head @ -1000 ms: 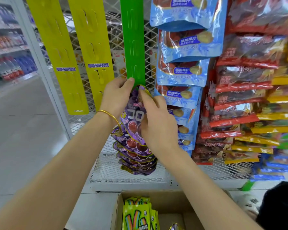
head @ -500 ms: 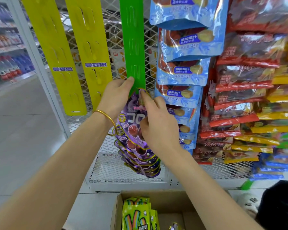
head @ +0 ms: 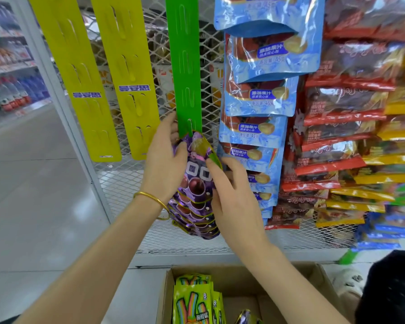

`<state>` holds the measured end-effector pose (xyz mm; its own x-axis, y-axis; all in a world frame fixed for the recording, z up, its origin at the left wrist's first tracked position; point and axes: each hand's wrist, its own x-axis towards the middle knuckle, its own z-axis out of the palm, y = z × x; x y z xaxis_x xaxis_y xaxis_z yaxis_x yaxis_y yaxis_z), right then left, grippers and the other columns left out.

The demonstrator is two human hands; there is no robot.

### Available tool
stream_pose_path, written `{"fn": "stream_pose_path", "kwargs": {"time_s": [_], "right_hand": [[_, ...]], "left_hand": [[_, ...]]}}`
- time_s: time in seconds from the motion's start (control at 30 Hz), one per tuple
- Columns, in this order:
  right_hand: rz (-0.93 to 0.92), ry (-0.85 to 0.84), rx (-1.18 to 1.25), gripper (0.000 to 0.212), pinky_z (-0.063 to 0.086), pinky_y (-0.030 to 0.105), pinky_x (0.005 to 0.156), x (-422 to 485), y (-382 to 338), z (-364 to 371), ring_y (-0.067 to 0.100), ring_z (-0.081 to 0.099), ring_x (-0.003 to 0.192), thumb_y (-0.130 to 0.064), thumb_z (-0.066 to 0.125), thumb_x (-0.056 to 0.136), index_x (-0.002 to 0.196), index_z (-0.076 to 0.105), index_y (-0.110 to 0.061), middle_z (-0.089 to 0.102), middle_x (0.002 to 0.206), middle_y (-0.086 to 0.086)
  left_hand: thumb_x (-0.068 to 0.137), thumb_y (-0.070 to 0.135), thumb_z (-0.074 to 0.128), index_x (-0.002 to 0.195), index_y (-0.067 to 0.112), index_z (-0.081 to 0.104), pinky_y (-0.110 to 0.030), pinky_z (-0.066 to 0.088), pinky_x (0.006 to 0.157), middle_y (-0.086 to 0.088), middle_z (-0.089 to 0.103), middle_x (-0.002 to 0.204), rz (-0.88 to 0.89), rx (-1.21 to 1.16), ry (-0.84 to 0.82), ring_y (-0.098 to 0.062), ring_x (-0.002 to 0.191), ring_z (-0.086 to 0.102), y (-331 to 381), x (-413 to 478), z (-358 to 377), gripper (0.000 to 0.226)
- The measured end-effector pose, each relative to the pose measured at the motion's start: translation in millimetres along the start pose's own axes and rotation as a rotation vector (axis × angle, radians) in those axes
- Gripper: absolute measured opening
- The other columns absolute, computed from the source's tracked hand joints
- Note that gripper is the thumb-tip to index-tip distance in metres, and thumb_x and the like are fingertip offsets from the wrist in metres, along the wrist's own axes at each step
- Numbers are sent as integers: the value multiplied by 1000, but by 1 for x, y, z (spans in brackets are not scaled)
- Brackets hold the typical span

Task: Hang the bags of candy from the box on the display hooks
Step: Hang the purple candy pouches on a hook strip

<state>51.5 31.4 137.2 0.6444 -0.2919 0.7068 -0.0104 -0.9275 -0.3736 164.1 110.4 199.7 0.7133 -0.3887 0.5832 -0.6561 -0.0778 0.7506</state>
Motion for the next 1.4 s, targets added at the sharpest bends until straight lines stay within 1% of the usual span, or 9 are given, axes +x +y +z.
{"fn": "stream_pose_path", "kwargs": {"time_s": [0.17,0.27,0.4,0.53,0.63,0.83,1.03,1.23,1.4], "right_hand": [[-29,66,-64,58,55,36,60,-40,20,3,29,56,106,8,57,70,123,49,-15,50,127,15],[-1,-16,-49,54,52,35,50,-77,45,8,25,57,93,6,58,67,115,50,-19,51,117,7],[224,-409,-75,46,49,34,49,-147,98,34,30,63,83,0,61,73,114,55,-21,55,115,6],[672,-934,-118,39,44,37,92,-237,156,64,30,52,117,-16,51,90,129,48,-16,44,132,7],[963,-1115,-34,47,34,34,100,-292,171,77,32,43,125,-21,59,88,129,44,-6,47,133,16],[1289,-1023,181,54,37,13,72,-321,173,101,22,48,119,-4,64,85,132,38,2,53,122,14],[1461,-877,-1,78,29,33,105,-317,180,117,32,36,131,-22,76,76,137,34,1,41,139,21],[1447,-1025,55,35,42,30,70,-322,173,119,27,61,92,-31,73,78,100,65,-6,66,102,14],[1300,-944,117,24,33,28,60,-290,175,107,19,50,75,-21,70,81,63,55,-15,54,72,7]], "left_hand": [[84,3,47,138,13,36,-44,36,107,-5,42,137,91,124,48,-20,129,41,-22,-34,1,56],[81,3,46,129,15,44,-37,46,94,-8,46,125,85,110,79,-18,115,50,-37,-70,4,49],[81,-4,48,114,26,47,-10,43,70,-6,49,109,-61,45,-64,0,90,53,-62,-126,19,44],[83,-4,52,108,22,51,-15,44,63,6,52,102,-245,64,-299,8,82,53,-89,-160,41,37],[84,-7,52,108,15,55,-8,42,65,10,52,101,-375,71,-419,11,76,52,-99,-173,53,33],[83,-10,51,100,17,53,-3,42,70,-3,55,107,-499,75,-468,15,71,53,-113,-173,60,32],[86,-2,53,100,23,55,-20,45,72,1,56,113,-592,51,-479,-3,81,56,-122,-173,68,30],[87,0,53,97,29,54,-30,49,77,4,57,110,-594,55,-488,-12,90,59,-122,-173,66,30],[87,1,54,98,25,55,-25,48,72,3,58,108,-603,77,-552,-7,83,59,-122,-174,65,26]]}}
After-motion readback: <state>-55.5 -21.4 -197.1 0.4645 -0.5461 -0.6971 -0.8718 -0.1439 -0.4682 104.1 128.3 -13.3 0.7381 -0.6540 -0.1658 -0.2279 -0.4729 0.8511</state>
